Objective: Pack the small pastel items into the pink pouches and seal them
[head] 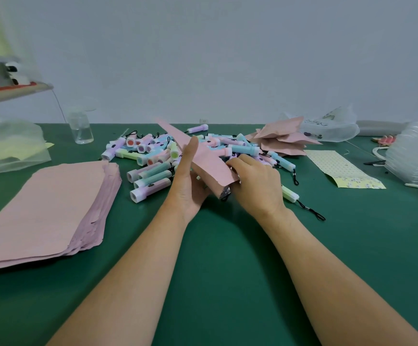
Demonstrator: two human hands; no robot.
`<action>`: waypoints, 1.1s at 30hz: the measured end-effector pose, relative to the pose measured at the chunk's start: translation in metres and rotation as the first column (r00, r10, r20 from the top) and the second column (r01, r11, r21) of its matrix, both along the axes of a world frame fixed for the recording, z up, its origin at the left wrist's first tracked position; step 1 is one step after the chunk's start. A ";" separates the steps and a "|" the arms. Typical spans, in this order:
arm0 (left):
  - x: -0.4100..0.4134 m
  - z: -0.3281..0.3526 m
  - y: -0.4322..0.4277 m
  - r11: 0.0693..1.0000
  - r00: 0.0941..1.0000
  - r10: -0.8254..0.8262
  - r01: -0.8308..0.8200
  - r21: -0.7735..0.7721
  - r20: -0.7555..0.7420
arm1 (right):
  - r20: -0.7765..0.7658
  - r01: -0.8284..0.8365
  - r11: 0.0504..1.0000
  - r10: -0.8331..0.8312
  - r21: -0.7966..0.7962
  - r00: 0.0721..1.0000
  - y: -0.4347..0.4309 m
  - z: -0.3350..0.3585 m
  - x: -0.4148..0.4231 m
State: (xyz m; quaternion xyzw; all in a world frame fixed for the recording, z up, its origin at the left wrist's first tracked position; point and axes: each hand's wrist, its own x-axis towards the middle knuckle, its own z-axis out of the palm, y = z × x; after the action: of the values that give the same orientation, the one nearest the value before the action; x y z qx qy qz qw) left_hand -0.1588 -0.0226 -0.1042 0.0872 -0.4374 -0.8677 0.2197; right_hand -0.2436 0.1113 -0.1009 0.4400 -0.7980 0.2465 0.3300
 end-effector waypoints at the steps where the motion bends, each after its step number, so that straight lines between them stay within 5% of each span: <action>1: 0.001 0.000 0.000 1.000 1.000 0.000 0.000 0.025 -0.002 | 0.111 -0.029 0.999 0.032 -0.033 0.993 0.000 0.000 0.000; 5: 0.003 0.003 -0.002 0.995 0.999 0.047 -0.045 0.093 -0.015 | 0.380 -0.181 0.983 0.171 -0.008 0.909 0.013 0.005 -0.013; 9: 0.006 0.003 -0.009 0.968 0.993 0.053 -0.026 0.248 -0.104 | 0.542 -0.161 0.985 0.166 -0.058 0.824 0.040 0.010 -0.031; 12: 0.006 0.001 -0.012 0.932 0.982 0.062 0.006 0.362 -0.177 | 0.478 0.078 0.995 -0.097 0.059 0.873 0.050 0.016 -0.039; 15: 0.004 -0.001 -0.015 0.890 0.974 0.066 0.040 0.454 -0.215 | 0.458 0.384 0.867 -0.495 0.318 0.738 0.061 0.024 -0.044; 18: 0.003 -0.005 -0.019 0.875 0.972 0.066 0.052 0.482 -0.224 | 0.499 0.365 0.741 -0.658 0.564 0.563 0.078 0.029 -0.051; 22: 0.002 -0.007 -0.019 0.886 0.982 0.067 0.023 0.464 -0.177 | 0.529 0.253 0.757 -0.617 0.603 0.583 0.084 0.032 -0.056; 25: 0.003 -0.006 -0.017 0.876 0.983 0.086 0.001 0.482 -0.159 | 0.544 0.270 0.847 -0.507 0.458 0.668 0.078 0.028 -0.054; 28: 0.002 -0.004 -0.015 0.877 0.984 0.103 -0.020 0.481 -0.146 | 0.660 0.184 0.983 -0.131 -0.012 0.740 0.071 0.031 -0.048; 30: 0.002 -0.003 -0.013 0.886 0.984 0.112 -0.036 0.463 -0.140 | 0.601 0.063 0.948 0.145 -0.312 0.786 0.065 0.036 -0.037; 33: 0.002 -0.001 -0.010 0.893 0.985 0.119 -0.052 0.446 -0.123 | 0.572 -0.022 0.792 0.460 -0.610 0.679 0.053 0.043 -0.021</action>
State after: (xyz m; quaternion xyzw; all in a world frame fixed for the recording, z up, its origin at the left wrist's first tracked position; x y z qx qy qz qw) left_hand -0.1569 -0.0329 -0.1054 0.0895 -0.2077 -0.9377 0.2639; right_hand -0.2650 0.1643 -0.0580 0.3042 -0.6844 0.6576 0.0810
